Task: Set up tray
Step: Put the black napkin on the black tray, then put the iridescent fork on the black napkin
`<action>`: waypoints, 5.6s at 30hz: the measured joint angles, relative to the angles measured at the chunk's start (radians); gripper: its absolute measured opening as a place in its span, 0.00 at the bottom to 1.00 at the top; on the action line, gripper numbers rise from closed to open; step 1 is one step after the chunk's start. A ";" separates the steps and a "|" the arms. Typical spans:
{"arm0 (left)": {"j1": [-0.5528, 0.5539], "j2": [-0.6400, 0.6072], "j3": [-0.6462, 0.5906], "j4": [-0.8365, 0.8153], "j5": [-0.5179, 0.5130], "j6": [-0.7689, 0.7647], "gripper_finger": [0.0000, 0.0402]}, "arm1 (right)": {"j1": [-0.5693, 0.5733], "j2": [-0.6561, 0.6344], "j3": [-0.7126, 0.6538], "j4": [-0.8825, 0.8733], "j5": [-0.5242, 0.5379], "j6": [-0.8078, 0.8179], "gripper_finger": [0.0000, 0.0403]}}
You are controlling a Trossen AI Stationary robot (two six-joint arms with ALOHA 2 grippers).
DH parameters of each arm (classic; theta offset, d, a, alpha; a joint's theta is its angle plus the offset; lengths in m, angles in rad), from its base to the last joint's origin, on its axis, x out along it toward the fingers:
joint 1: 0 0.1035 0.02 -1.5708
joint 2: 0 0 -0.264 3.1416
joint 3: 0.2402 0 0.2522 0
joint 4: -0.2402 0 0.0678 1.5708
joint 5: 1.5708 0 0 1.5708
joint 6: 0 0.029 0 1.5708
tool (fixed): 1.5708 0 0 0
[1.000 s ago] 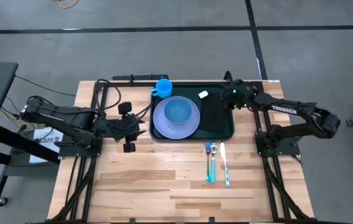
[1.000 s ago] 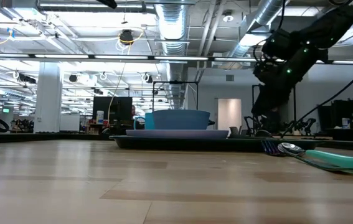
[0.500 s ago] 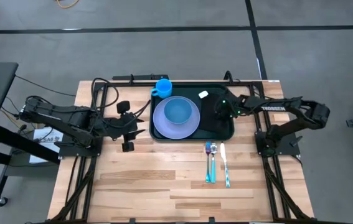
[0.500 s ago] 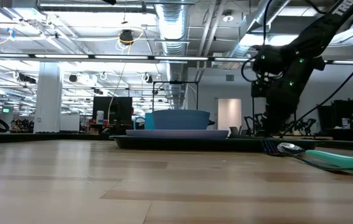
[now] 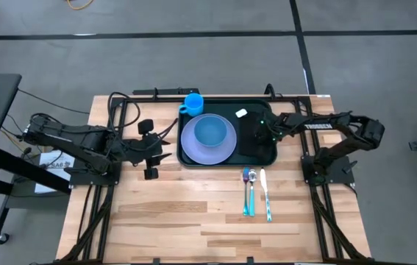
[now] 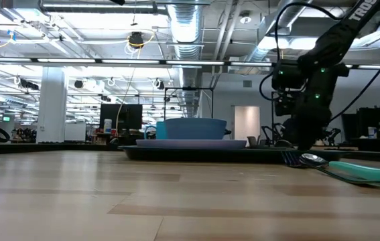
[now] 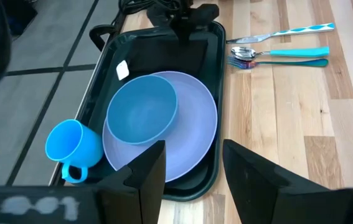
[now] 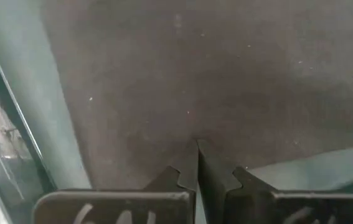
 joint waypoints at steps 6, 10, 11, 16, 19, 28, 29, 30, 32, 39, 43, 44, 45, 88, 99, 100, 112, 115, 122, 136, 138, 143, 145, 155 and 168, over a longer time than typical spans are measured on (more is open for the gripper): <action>0.000 0.000 0.000 0.000 0.000 -0.008 0.37 | -0.017 -0.060 0.017 -0.131 0.134 0.043 0.00; 0.000 0.000 0.000 -0.001 0.000 -0.008 0.37 | -0.015 -0.086 0.021 -0.126 0.147 0.037 0.00; 0.000 0.000 0.000 -0.001 0.000 -0.008 0.37 | -0.014 -0.086 0.022 -0.122 0.147 0.033 0.00; 0.000 0.000 0.000 -0.003 0.000 -0.008 0.37 | -0.014 -0.085 0.021 -0.116 0.138 0.030 0.00; 0.000 0.000 0.000 -0.003 0.000 -0.008 0.37 | -0.004 -0.079 0.022 -0.091 0.107 0.028 0.00; 0.000 0.000 0.000 -0.010 0.000 -0.008 0.37 | 0.033 0.016 0.032 -0.036 0.076 0.029 0.00; 0.000 0.000 0.000 -0.009 0.000 -0.008 0.37 | 0.033 0.016 0.031 -0.032 0.084 0.031 0.00; 0.000 0.000 0.000 -0.010 0.000 -0.008 0.37 | 0.034 0.012 0.031 -0.029 0.094 0.036 0.00; 0.000 0.000 0.000 -0.009 0.000 -0.008 0.37 | 0.034 -0.007 0.035 -0.027 0.100 0.038 0.00; 0.000 0.000 0.000 -0.007 0.001 -0.018 0.37 | 0.033 -0.097 0.098 -0.084 0.117 0.088 0.06; 0.000 0.000 0.000 -0.005 0.015 -0.029 0.37 | 0.042 -0.129 0.153 -0.137 0.113 0.155 0.17; 0.000 0.000 0.000 -0.005 0.028 -0.033 0.37 | 0.046 -0.135 0.164 -0.157 0.113 0.177 0.19; 0.000 0.000 0.000 -0.004 0.039 -0.035 0.37 | 0.053 -0.139 0.175 -0.179 0.110 0.206 0.22; -0.122 -0.646 -0.476 0.301 0.149 -0.015 0.37 | 0.918 0.049 0.345 -0.124 0.142 1.587 0.27; -0.122 -0.685 -0.476 0.284 0.221 0.102 0.37 | 0.881 0.165 0.345 0.309 0.101 1.671 0.27; -0.123 -0.688 -0.476 0.274 0.237 0.107 0.37 | 0.887 0.171 0.345 0.322 0.137 1.690 0.27; -0.123 -0.716 -0.476 0.230 0.339 0.093 0.37 | 1.006 0.293 0.345 0.586 0.588 1.610 0.27; -0.123 -0.716 -0.476 0.230 0.340 0.074 0.37 | 0.998 0.302 0.344 0.624 0.583 1.524 0.27; -0.123 -0.716 -0.476 0.233 0.330 0.122 0.37 | 1.005 0.278 0.345 0.649 0.551 1.392 0.27; -0.123 -0.716 -0.476 0.233 0.323 0.080 0.37 | 0.981 0.257 0.345 0.474 0.361 1.690 0.27; -0.123 -0.716 -0.476 0.232 0.325 0.092 0.37 | 0.990 0.257 0.345 0.503 0.360 1.702 0.27; -0.122 -0.716 -0.476 0.231 0.368 0.120 0.37 | 0.999 0.287 0.345 0.621 0.372 1.683 0.27; -0.122 -0.716 -0.475 0.231 0.374 0.122 0.37 | 0.989 0.299 0.345 0.651 0.383 1.649 0.27; -0.122 -0.716 -0.475 0.230 0.387 0.124 0.37 | 0.905 0.316 0.345 0.647 0.232 1.638 0.33; -0.122 -0.716 -0.475 0.231 0.387 0.124 0.37 | 0.861 0.268 0.345 0.396 0.057 1.705 0.50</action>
